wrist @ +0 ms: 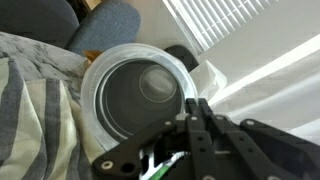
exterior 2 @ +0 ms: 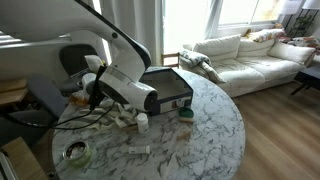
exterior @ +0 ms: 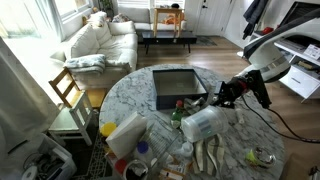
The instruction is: Put the plastic jar on it's side then take the metal cup out of it
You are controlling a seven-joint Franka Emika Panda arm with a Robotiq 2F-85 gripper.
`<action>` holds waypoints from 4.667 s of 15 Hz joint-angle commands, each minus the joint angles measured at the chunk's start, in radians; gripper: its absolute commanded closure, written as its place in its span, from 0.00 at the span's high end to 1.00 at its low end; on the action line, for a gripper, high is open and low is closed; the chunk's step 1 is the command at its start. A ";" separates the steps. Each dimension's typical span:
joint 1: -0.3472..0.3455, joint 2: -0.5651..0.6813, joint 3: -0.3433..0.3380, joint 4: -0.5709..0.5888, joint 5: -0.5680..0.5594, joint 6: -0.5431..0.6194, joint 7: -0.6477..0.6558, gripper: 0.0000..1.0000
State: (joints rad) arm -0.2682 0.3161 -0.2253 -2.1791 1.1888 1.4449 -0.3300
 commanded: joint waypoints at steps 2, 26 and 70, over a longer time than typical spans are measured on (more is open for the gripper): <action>-0.037 0.082 -0.009 -0.010 0.053 -0.046 -0.073 0.01; -0.103 0.329 -0.028 0.021 0.211 -0.279 -0.349 0.01; -0.064 0.092 -0.123 0.014 0.124 0.144 -0.062 1.00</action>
State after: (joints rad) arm -0.3335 0.4675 -0.3393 -2.0861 1.3244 1.5327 -0.4827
